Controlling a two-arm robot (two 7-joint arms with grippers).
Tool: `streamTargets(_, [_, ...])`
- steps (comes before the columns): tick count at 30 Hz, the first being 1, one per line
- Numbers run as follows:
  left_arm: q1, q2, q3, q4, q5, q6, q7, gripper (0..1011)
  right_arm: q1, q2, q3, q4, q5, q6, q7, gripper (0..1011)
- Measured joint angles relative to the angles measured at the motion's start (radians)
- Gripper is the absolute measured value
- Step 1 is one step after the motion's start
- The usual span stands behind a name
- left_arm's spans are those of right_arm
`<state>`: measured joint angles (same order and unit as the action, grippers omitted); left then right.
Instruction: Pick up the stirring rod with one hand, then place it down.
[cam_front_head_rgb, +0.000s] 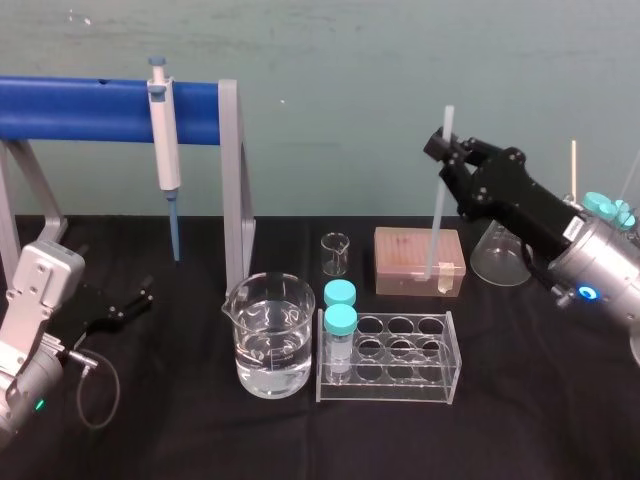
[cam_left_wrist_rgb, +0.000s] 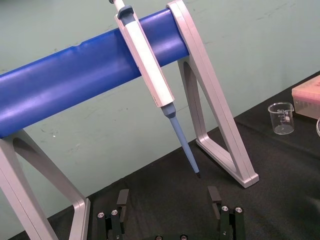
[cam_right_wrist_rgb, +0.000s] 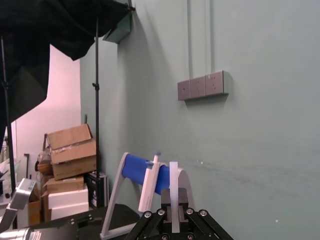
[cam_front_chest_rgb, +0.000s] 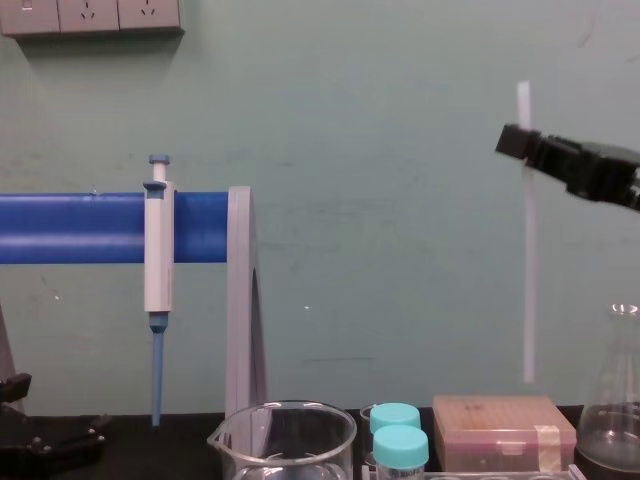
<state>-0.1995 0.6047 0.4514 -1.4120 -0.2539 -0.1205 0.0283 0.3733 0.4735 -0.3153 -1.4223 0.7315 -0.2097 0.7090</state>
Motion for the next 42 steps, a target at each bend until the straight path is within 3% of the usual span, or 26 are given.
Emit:
streamTargets(12, [0.0,0.0,0.0,0.0,0.0,0.0,0.0,1000,-0.018,0.027,0.028,-0.026,0.009,-0.007,-0.013,72])
streamTargets(42, [0.0,0.0,0.0,0.0,0.0,0.0,0.0,1000,0.018,0.012,0.012,0.032,0.006,-0.012,0.008,72])
